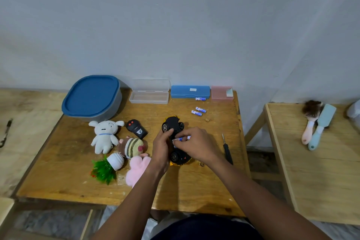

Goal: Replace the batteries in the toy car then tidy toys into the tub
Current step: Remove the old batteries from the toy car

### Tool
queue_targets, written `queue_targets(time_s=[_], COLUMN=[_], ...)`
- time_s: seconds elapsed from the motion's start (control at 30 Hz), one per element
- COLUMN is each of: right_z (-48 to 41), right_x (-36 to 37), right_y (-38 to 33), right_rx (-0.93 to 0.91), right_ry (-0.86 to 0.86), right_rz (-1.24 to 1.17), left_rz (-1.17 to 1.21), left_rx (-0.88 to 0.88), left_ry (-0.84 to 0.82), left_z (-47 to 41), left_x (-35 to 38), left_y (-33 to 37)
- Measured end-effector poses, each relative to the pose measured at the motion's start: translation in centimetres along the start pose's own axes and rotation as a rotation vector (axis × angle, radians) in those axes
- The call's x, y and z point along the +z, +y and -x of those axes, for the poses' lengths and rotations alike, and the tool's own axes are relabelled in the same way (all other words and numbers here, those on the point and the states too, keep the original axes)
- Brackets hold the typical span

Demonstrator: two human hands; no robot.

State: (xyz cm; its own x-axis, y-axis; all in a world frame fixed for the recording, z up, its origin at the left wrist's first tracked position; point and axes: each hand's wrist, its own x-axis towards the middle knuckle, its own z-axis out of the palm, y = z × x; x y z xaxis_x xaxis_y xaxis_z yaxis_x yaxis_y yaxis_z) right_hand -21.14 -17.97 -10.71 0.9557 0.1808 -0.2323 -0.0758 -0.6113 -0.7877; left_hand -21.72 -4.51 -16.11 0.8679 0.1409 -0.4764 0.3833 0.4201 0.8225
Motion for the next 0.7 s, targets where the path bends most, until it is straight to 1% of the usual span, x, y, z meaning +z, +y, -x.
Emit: queue_targets(time_s=[0.27, 0.43, 0.53, 0.7], right_z=[0.08, 0.04, 0.09, 0.01], right_x=[0.23, 0.57, 0.92, 1.04], right_y=[-0.21, -0.82, -0.71, -0.2], right_rx=[-0.008, 0.008, -0.01, -0.036], right_ry=[0.025, 0.086, 0.114, 0.097], right_rz=[0.04, 0.132, 0.141, 0.104], left_rz=[-0.027, -0.021, -0.002, 0.034], left_rx=[-0.011, -0.012, -0.03, -0.091], left_ry=[-0.011, -0.006, -0.005, 0.005], left_z=[0.21, 0.12, 0.34, 0.55], left_x=[0.25, 0.47, 0.62, 0.6], left_y=[0.11, -0.01, 0.12, 0.19])
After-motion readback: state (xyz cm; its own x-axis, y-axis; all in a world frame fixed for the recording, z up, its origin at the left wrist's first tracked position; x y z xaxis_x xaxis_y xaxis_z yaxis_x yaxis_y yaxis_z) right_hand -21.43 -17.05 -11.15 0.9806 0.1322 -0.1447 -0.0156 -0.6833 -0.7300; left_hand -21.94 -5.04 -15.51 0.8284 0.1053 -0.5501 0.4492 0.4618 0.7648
